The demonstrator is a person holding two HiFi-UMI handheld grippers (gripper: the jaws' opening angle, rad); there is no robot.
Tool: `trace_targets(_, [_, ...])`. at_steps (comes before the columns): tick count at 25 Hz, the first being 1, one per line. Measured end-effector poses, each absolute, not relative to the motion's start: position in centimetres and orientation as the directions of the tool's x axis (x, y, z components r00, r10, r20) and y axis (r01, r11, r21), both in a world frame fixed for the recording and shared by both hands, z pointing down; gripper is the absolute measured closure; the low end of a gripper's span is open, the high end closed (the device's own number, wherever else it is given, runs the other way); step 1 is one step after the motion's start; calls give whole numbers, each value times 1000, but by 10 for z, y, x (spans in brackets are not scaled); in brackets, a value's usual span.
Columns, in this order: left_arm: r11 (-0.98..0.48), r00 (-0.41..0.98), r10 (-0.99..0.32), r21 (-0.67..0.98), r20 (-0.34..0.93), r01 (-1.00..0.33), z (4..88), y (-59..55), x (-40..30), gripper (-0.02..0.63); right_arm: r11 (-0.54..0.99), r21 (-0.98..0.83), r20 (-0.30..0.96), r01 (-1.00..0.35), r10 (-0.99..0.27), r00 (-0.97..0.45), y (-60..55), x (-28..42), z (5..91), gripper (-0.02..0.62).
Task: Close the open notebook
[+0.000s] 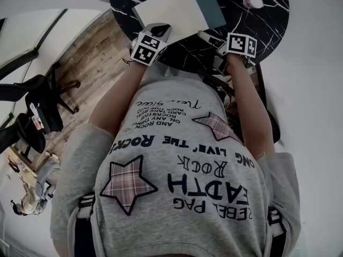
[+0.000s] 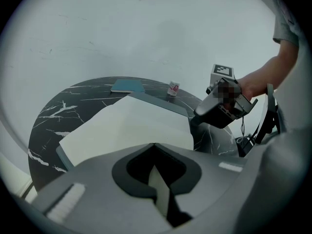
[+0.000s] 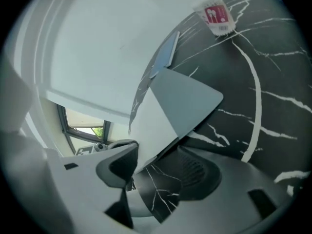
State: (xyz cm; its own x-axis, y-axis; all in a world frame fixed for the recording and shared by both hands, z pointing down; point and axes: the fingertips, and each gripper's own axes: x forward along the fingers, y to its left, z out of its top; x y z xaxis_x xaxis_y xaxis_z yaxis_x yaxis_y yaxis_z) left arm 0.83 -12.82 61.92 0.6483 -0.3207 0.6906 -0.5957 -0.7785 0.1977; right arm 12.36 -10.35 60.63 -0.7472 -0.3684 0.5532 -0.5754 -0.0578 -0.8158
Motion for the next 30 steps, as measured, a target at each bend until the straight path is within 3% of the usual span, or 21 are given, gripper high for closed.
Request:
trace_targets(8, [-790, 660, -322, 192, 679, -583, 619, -129, 8, 597, -114, -868, 468, -484, -515, -718, -124, 133, 601, 373])
trace_targets(13, [-779, 667, -338, 200, 664, -594, 611, -132, 9, 597, 20, -873, 390, -488, -572, -721, -131, 132, 583, 373])
trace_targets(24, [-774, 653, -330, 200, 681, -600, 610, -134, -2, 597, 422, -728, 361, -540, -433, -826, -122, 98, 534, 374])
trace_targets(30, [-685, 594, -418, 191, 688, -703, 599, -138, -50, 597, 621, -635, 378, -460, -269, -886, -102, 75, 514, 374])
